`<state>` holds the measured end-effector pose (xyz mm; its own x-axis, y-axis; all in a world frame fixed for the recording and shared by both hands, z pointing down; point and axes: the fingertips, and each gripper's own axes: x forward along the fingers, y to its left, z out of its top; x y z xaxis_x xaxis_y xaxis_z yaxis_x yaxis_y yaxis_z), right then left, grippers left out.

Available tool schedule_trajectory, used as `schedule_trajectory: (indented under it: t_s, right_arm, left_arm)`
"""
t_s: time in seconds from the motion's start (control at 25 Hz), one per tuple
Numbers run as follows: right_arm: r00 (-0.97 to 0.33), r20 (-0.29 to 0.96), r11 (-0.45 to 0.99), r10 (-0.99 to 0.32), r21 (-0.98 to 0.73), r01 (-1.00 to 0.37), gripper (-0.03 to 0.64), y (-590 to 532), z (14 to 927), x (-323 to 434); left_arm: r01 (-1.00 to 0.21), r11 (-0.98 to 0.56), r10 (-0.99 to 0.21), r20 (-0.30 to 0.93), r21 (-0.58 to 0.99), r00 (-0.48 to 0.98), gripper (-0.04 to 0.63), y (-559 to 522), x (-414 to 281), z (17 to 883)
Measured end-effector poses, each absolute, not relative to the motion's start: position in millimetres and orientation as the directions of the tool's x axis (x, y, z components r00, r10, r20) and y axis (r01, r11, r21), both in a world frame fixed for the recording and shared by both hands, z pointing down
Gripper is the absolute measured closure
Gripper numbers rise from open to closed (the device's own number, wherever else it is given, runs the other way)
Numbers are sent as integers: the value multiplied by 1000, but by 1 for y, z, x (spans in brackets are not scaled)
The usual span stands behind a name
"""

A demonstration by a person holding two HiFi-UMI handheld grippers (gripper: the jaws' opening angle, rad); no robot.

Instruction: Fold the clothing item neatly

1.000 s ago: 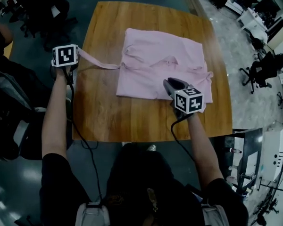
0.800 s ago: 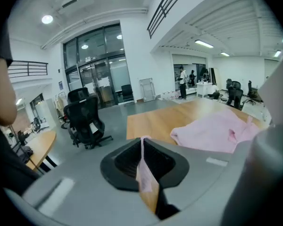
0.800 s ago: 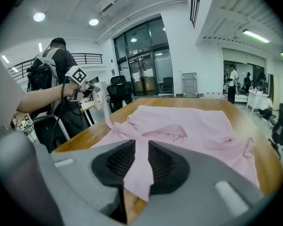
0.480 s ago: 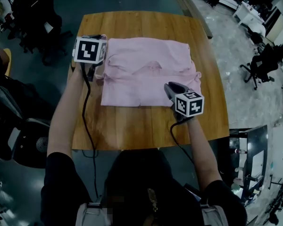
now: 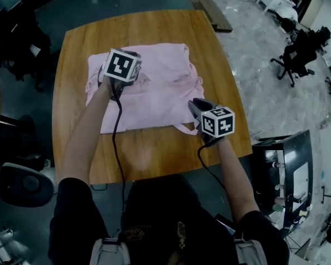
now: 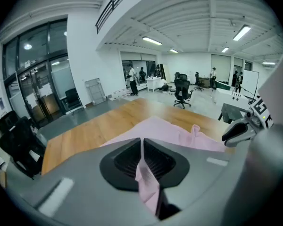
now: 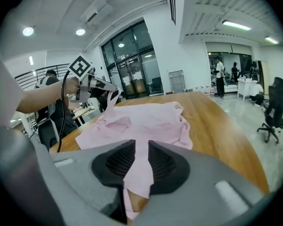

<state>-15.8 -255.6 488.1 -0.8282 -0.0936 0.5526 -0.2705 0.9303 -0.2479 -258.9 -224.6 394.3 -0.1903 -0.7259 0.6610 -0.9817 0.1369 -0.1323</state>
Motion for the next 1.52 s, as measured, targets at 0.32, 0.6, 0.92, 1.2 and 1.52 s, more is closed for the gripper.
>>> schedule_trajectory:
  t_s: [0.32,0.6,0.92,1.2,1.52]
  right_arm:
    - [-784,621,924,-33,-280,-260,513,-276,525,55]
    - [-748,645,945,157,-318,-77,489,-205,546,55]
    - [-582,809,984,87,-162,-78,545,-185,601,58]
    - [-530,846,946,-53,-127,-297,591,-225,589,107]
    - [-482,843,892,-238,-7,-452,591,-337,557,143]
  left_arm:
    - [-998,-19,-630,774,60,58,388,-270,-176,509]
    - [-995,-82,-628,773,52,92,379,-287,-128,523]
    - [-995,-49,-682,725,89,98,415,-276,-103,528]
    - [-994,-42,-725,681,102,101,581,-246,-96,532]
    - [-988,-106,-688,709,109,152,584,-258,-75,545]
